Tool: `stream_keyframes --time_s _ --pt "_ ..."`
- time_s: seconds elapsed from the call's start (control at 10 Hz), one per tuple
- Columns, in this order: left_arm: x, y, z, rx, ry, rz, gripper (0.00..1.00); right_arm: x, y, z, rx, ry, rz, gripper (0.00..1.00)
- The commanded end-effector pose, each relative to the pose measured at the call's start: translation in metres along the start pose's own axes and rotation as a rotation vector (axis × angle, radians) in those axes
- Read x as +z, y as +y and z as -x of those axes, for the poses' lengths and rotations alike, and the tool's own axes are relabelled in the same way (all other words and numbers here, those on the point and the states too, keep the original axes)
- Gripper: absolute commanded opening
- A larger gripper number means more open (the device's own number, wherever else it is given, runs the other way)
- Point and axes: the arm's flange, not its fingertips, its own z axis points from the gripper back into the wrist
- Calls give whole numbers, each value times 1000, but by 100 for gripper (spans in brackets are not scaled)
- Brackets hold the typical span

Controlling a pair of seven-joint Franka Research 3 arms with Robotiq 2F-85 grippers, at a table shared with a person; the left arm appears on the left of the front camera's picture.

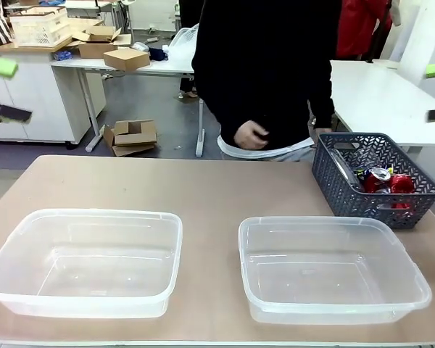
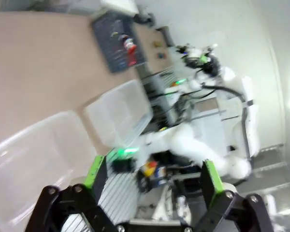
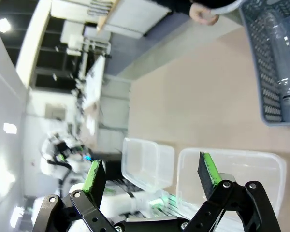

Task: Sort the waste into each basket.
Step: Pick up the Organizing box on the left side of the table and lift it.

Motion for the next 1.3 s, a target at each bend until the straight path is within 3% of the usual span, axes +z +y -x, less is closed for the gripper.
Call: stream_keyframes --time_s 0.0,0.2,0.3,0.4,0.6,0.7,0.8,1.0,1.1,1.2 --pt "29 -4 2 -55 143 -278 100 -88 55 28 143 140 115 100" --pt "45 8 31 -102 388 -572 100 -175 89 74 253 294 151 100" --pt "52 19 50 -105 471 -847 100 -219 104 112 321 379 179 100" --pt "44 26 70 -100 526 -916 100 -243 108 145 385 484 198 100" --pt "2 20 84 -61 462 -775 100 -241 105 179 454 601 172 100" --pt "-9 18 72 -27 288 -441 100 -246 110 179 397 526 203 100" --pt "33 24 76 -75 510 -827 100 -246 110 179 397 526 203 100" --pt "33 24 76 -75 510 -827 100 -246 110 179 397 526 203 100" --pt "16 20 75 -65 478 -737 100 -248 110 182 412 552 192 100" --pt "-10 32 75 5 482 -807 100 -288 112 197 395 598 186 100"
